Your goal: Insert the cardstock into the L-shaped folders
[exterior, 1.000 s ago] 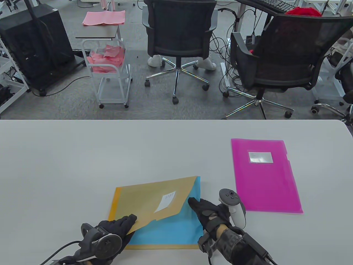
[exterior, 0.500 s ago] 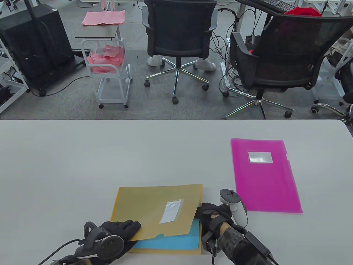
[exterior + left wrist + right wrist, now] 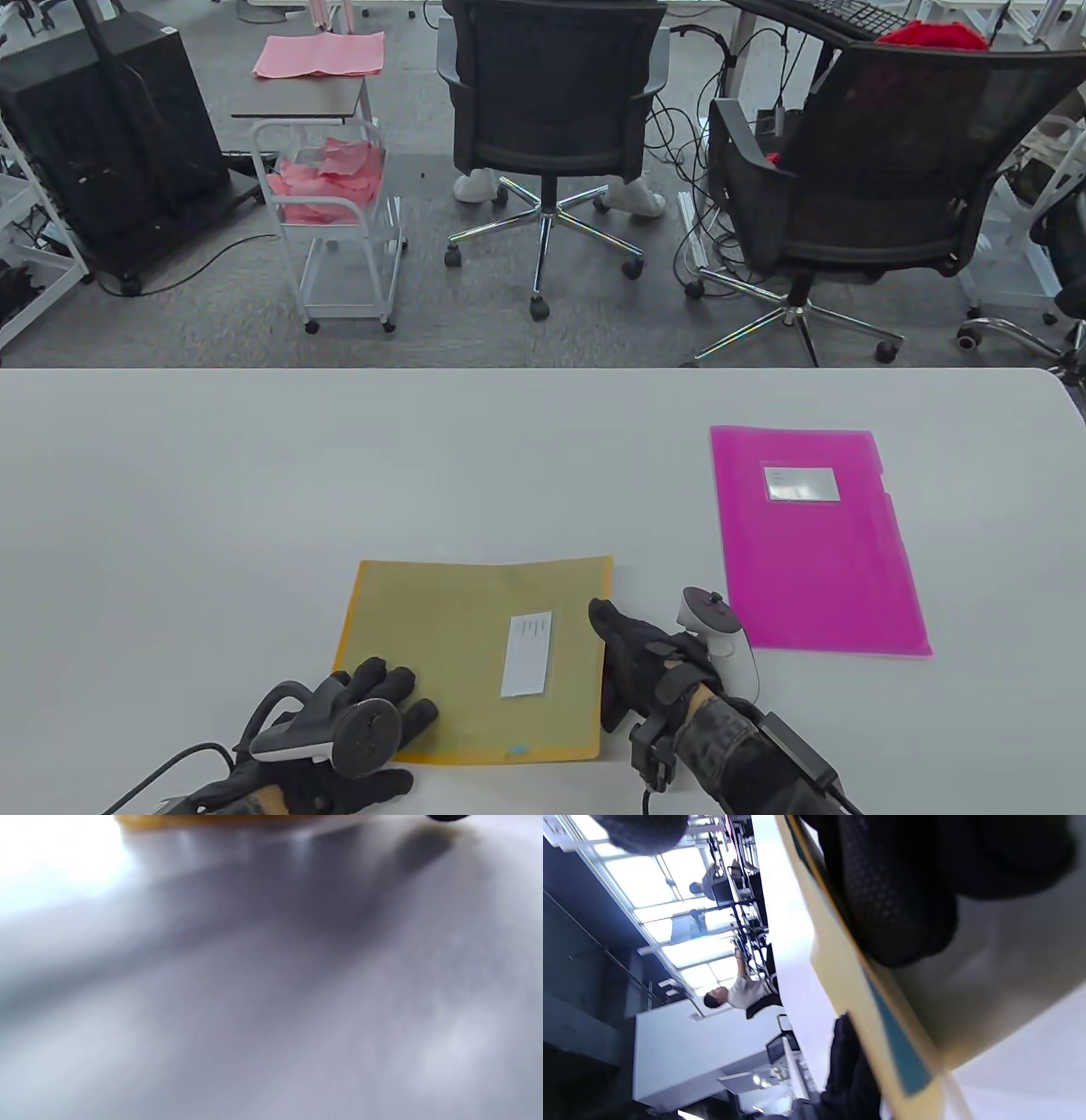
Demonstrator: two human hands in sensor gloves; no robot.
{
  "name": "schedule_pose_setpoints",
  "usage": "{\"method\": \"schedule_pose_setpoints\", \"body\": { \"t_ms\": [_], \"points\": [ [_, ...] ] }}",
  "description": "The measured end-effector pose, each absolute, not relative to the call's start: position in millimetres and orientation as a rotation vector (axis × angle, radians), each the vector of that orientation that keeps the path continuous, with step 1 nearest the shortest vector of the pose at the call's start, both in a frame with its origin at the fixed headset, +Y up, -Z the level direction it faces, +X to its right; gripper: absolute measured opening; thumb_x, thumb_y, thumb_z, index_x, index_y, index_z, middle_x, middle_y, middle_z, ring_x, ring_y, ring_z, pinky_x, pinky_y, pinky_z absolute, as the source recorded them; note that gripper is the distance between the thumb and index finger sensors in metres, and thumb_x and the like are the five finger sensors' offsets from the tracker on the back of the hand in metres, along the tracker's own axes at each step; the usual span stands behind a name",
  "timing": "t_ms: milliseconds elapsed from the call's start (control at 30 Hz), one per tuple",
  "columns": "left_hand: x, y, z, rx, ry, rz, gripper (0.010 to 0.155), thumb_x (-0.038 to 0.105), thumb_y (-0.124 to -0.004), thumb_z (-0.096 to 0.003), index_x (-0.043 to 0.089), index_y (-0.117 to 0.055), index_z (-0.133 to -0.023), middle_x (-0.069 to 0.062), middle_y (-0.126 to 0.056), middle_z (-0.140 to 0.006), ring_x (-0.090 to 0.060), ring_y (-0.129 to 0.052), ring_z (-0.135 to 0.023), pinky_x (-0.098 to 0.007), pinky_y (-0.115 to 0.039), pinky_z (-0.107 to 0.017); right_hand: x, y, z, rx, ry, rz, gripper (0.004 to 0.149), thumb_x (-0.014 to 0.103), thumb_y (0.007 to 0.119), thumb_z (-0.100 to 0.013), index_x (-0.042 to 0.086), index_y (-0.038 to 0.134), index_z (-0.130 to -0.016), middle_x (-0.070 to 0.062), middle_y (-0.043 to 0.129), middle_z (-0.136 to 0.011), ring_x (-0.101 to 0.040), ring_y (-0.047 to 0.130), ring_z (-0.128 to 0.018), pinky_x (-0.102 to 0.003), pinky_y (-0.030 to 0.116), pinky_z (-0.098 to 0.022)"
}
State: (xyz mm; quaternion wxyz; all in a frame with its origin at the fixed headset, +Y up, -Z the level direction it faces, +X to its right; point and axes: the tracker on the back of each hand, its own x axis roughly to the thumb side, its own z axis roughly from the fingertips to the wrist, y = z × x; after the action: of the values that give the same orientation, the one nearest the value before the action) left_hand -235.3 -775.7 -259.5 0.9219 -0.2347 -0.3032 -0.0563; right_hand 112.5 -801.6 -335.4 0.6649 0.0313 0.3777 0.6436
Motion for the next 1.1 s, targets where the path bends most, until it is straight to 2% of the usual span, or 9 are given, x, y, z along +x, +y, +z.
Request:
{"method": "schedule_pose_setpoints", "body": {
  "t_ms": [100, 167, 267, 400, 533, 700, 900, 1100],
  "points": [
    [-236.5, -773.4, -261.5, -0.461, -0.623, -0.084, 0.074, 0.067, -0.063, -0.047, 0.041, -0.033, -0.109, -0.007, -0.022, -0.119, -0.048, -0.027, -0.109, -0.068, -0.034, -0.073, 116.8, -796.0, -340.4, 0.039, 0.835, 1.614, 0.051, 0.042, 0.07, -0.047, 0.003, 0.063, -0.079, -0.016, 0.095, -0.052, -0.019, 0.1, -0.016, -0.033, 0.087, -0.01],
    [-238.3, -771.5, -262.8, -0.445, -0.607, -0.081, 0.072, 0.066, -0.063, -0.0474, 0.043, -0.033, -0.109, -0.006, -0.023, -0.119, -0.048, -0.026, -0.109, -0.067, -0.033, -0.073, 121.6, -793.3, -344.0, 0.008, 0.839, 1.713, 0.047, 0.038, 0.076, -0.044, 0.003, 0.07, -0.073, -0.018, 0.097, -0.046, -0.017, 0.099, -0.009, -0.033, 0.086, -0.004],
    [-247.7, -764.3, -269.6, -0.363, -0.526, -0.105, 0.077, 0.067, -0.061, -0.0468, 0.037, -0.029, -0.11, -0.012, -0.025, -0.118, -0.048, -0.027, -0.109, -0.067, -0.035, -0.073, 140.6, -785.2, -352.7, -0.047, 0.702, 1.731, 0.045, 0.035, 0.079, -0.041, 0.002, 0.073, -0.071, -0.018, 0.098, -0.04, -0.013, 0.097, -0.004, -0.031, 0.086, -0.001],
    [-262.8, -760.8, -276.4, -0.363, -0.447, -0.017, 0.076, 0.066, -0.062, -0.0471, 0.036, -0.031, -0.11, -0.014, -0.028, -0.117, -0.049, -0.028, -0.108, -0.067, -0.035, -0.073, 181.8, -770.1, -359.8, -0.134, 0.428, 1.61, 0.045, 0.034, 0.079, -0.041, 0.002, 0.072, -0.072, -0.019, 0.097, -0.04, -0.013, 0.097, -0.005, -0.032, 0.087, -0.003],
    [-267.2, -763.3, -278.9, -0.382, -0.418, -0.003, 0.076, 0.065, -0.062, -0.0472, 0.035, -0.031, -0.11, -0.014, -0.029, -0.117, -0.049, -0.029, -0.108, -0.067, -0.036, -0.072, 239.2, -767.5, -346.3, -0.435, 0.013, 1.402, 0.045, 0.034, 0.077, -0.043, 0.002, 0.069, -0.074, -0.02, 0.096, -0.045, -0.015, 0.099, -0.01, -0.033, 0.088, -0.007],
    [-265.7, -766.5, -278.7, -0.396, -0.422, -0.019, 0.076, 0.066, -0.062, -0.0471, 0.035, -0.032, -0.11, -0.014, -0.03, -0.117, -0.049, -0.031, -0.108, -0.067, -0.037, -0.072, 284.7, -780.9, -317.6, -0.754, -0.211, 1.124, 0.046, 0.034, 0.075, -0.044, 0.002, 0.066, -0.076, -0.021, 0.095, -0.05, -0.017, 0.102, -0.017, -0.035, 0.09, -0.012],
    [-265.9, -764.9, -277.8, -0.408, -0.408, -0.023, 0.076, 0.065, -0.062, -0.0471, 0.035, -0.032, -0.11, -0.014, -0.031, -0.117, -0.049, -0.032, -0.108, -0.067, -0.037, -0.072, 310.4, -800.6, -293.7, -1.067, -0.166, 1.069, 0.047, 0.031, 0.074, -0.045, -0.004, 0.063, -0.074, -0.026, 0.093, -0.053, -0.025, 0.103, -0.02, -0.039, 0.09, -0.013],
    [-266.4, -764.9, -278.0, -0.416, -0.402, -0.027, 0.076, 0.065, -0.062, -0.0472, 0.035, -0.033, -0.11, -0.014, -0.032, -0.117, -0.049, -0.032, -0.108, -0.066, -0.037, -0.072, 309.6, -804.5, -294.2, -1.097, -0.094, 1.046, 0.05, 0.032, 0.073, -0.046, -0.008, 0.061, -0.074, -0.027, 0.092, -0.055, -0.028, 0.104, -0.023, -0.04, 0.09, -0.013]
  ]
}}
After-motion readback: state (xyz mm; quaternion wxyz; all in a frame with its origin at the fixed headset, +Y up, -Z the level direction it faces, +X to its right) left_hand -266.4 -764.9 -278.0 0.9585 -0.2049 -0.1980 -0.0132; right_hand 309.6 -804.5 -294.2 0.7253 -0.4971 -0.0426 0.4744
